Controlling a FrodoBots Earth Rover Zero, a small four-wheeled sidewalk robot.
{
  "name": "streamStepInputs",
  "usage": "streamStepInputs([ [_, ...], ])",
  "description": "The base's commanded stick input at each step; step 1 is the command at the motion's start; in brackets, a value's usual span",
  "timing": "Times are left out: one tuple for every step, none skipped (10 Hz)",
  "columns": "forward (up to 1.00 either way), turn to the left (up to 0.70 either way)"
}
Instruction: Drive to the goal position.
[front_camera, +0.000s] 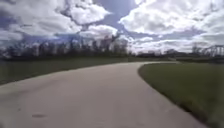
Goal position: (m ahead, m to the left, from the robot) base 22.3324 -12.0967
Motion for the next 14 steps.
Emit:
streamStepInputs([
  [1.00, -0.27],
  [1.00, -0.14],
  [1.00, 0.00],
  [1.00, 0.00],
  [1.00, 0.00],
  [1.00, 0.00],
  [1.00, 0.00],
  [1.00, 0.00],
  [1.00, -0.01],
  [1.00, -0.27],
  [1.00, -0.08],
  [1.00, 0.00],
  [1.00, 0.00],
  [1.00, -0.10],
])
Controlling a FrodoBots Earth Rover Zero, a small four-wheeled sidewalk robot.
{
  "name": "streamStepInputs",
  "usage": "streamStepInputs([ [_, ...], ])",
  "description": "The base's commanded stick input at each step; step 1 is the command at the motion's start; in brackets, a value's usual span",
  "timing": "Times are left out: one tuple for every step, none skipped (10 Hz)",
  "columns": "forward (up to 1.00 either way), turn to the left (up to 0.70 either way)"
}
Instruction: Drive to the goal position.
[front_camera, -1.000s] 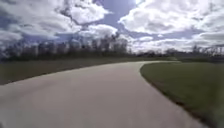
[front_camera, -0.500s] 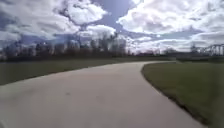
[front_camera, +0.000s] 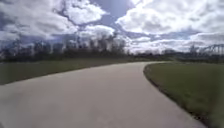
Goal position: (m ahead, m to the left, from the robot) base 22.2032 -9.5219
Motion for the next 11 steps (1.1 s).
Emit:
streamStepInputs([
  [1.00, -0.27],
  [1.00, -0.15],
  [1.00, 0.00],
  [1.00, 0.00],
  [1.00, -0.12],
  [1.00, -0.27],
  [1.00, -0.27],
  [1.00, -0.27],
  [1.00, 0.00],
  [1.00, 0.00],
  [1.00, 0.00],
])
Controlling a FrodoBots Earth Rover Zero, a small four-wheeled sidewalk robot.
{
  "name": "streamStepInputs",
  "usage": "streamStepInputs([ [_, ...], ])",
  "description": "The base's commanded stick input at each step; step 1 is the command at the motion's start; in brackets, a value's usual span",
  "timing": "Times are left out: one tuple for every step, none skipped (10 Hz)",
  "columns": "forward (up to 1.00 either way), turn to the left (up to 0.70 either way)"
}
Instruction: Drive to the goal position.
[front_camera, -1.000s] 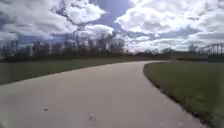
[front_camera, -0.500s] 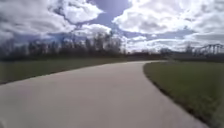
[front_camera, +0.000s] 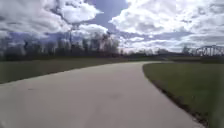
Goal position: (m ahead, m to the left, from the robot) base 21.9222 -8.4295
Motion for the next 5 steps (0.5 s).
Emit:
streamStepInputs([
  [1.00, 0.00],
  [1.00, 0.00],
  [1.00, -0.01],
  [1.00, -0.27],
  [1.00, -0.18],
])
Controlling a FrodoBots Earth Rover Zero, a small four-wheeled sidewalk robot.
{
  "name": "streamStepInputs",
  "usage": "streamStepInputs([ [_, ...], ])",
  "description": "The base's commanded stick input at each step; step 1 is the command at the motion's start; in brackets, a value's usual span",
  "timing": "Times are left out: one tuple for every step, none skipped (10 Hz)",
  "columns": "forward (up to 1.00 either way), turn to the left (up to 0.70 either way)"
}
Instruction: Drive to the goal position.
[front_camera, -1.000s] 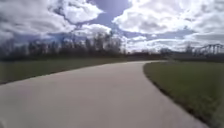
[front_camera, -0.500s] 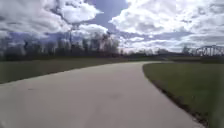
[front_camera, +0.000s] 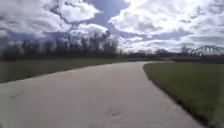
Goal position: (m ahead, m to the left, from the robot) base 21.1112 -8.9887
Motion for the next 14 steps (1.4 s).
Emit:
streamStepInputs([
  [1.00, 0.00],
  [1.00, 0.00],
  [1.00, 0.00],
  [1.00, 0.00],
  [1.00, 0.00],
  [1.00, 0.00],
  [1.00, 0.00],
  [1.00, -0.27],
  [1.00, -0.27],
  [1.00, -0.27],
  [1.00, -0.27],
  [1.00, -0.27],
  [1.00, -0.27],
  [1.00, -0.27],
])
